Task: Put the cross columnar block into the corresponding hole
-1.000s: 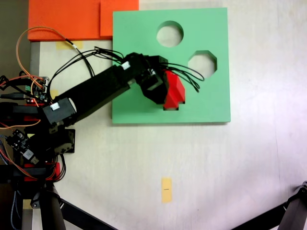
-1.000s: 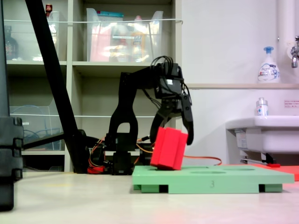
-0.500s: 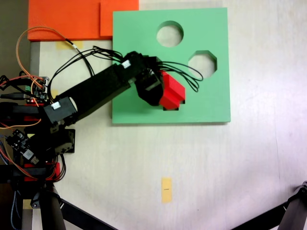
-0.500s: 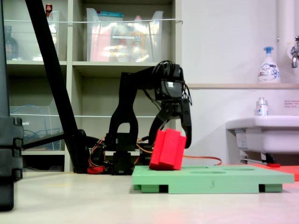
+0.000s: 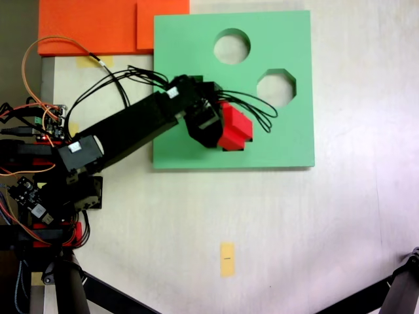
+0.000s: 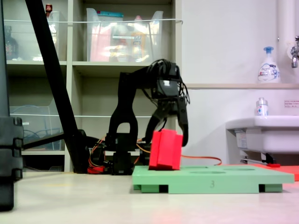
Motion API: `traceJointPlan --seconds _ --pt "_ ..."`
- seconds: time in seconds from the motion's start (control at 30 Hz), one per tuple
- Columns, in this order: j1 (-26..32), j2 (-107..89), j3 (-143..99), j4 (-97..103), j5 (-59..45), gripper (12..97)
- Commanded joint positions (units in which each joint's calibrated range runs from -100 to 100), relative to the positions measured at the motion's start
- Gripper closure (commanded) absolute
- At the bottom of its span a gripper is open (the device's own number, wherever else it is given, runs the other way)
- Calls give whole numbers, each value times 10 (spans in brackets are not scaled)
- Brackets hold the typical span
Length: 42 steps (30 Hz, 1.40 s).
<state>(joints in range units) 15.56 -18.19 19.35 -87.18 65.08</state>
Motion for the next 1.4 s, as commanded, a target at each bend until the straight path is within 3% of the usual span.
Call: traceJointPlan --seconds 0.0,1.37 --pt "-4 -51 17 -24 3 662" --pt "22 67 29 72 12 695"
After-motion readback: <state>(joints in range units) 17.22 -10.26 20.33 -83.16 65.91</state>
